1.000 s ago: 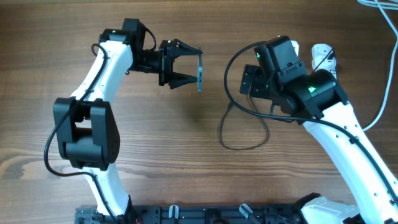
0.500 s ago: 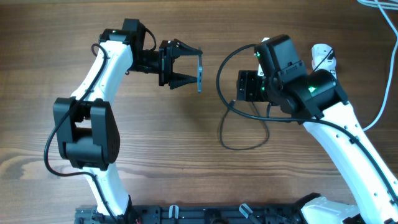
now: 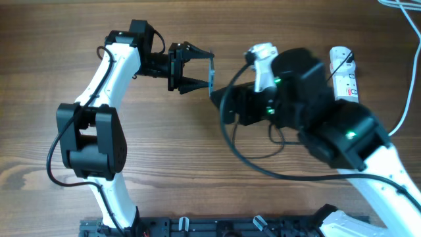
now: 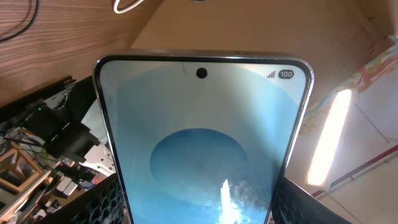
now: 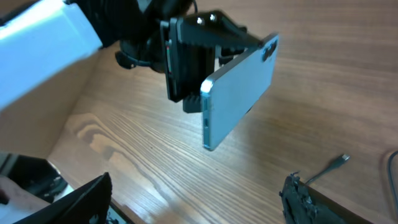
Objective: Plug charger to phone and switch on socket
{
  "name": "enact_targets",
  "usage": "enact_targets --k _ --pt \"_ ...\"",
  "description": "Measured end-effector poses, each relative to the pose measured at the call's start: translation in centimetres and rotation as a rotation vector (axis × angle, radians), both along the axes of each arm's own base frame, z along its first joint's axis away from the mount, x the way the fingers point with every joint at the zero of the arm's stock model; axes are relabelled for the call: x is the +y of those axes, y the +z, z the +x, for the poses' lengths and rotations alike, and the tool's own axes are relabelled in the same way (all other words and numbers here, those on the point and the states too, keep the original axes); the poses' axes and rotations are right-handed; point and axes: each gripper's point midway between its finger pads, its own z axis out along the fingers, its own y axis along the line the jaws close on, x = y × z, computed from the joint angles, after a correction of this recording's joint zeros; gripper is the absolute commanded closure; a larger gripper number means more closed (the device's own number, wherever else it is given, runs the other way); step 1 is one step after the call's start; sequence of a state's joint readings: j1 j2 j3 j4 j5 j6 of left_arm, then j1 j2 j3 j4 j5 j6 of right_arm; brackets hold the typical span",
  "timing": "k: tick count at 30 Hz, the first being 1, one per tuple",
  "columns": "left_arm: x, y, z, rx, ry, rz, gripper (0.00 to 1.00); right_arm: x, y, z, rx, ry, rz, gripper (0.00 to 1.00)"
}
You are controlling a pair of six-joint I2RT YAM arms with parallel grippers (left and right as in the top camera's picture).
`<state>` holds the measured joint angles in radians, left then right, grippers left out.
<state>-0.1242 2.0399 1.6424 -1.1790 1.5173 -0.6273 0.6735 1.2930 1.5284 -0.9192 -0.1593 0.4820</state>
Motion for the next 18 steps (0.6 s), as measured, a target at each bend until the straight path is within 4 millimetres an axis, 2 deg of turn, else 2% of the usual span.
enact_targets --k 7,13,18 --pt "0.0 -0.5 0.0 0.017 0.001 0.030 0.31 3.1 -4.1 1.4 0.013 -0.118 -0.128 0.07" --pt "0.1 -1.1 0.0 0.027 0.003 0.069 0.32 3.5 -6.1 3.2 0.000 -0.234 -0.189 0.18" --pt "0.1 -1.4 0.0 0.027 0.003 0.084 0.32 3.9 -6.1 4.8 -0.057 -0.271 -0.196 0.39"
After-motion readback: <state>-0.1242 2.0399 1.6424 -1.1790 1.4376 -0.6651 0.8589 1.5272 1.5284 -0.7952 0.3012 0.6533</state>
